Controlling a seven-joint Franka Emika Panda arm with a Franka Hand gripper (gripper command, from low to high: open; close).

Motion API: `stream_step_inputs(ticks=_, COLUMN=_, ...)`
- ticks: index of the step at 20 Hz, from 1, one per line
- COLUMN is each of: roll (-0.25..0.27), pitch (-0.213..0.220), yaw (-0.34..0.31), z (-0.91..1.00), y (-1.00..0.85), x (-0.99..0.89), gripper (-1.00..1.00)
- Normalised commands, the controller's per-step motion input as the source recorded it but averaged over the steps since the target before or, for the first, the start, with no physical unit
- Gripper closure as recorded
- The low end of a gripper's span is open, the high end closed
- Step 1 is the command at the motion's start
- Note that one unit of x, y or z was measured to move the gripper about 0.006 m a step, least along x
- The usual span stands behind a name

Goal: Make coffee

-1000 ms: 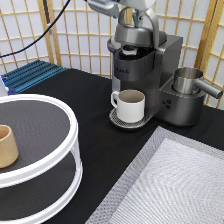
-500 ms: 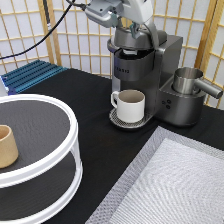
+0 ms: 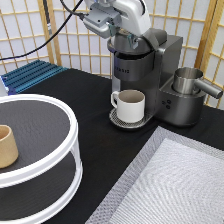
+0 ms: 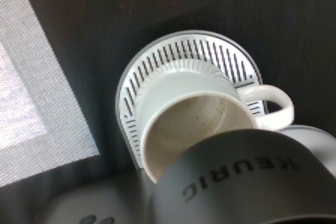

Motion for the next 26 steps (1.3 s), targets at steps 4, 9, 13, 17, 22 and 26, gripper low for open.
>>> stream_step_inputs(ticks=4, roll=-0.044, pitch=-0.017, yaw=-0.002, z=0.15, y=-0.45, x=-0.03, gripper=-1.0)
stream_step_inputs(ticks=9, roll=-0.037, pitch=-0.026, yaw=0.0, z=0.72, y=-0.24, x=-0.21, gripper=-1.0)
stream_step_inputs(ticks=13, roll=-0.063, pitch=-0.025, yaw=0.0, z=0.94, y=0.52, x=-0.07, gripper=-1.0)
stream_step_inputs(ticks=17, roll=-0.145, pitch=0.009, yaw=0.037, z=0.47, y=0.88, x=0.04, gripper=-1.0)
stream_step_inputs(ticks=22, roll=-0.207, pitch=0.039, yaw=0.033, z=0.18, y=0.72, x=0.16, gripper=-1.0)
stream_step_inputs(ticks=26, roll=-0.234, pitch=0.047, yaw=0.026, z=0.0, y=0.13, x=0.0, gripper=-1.0)
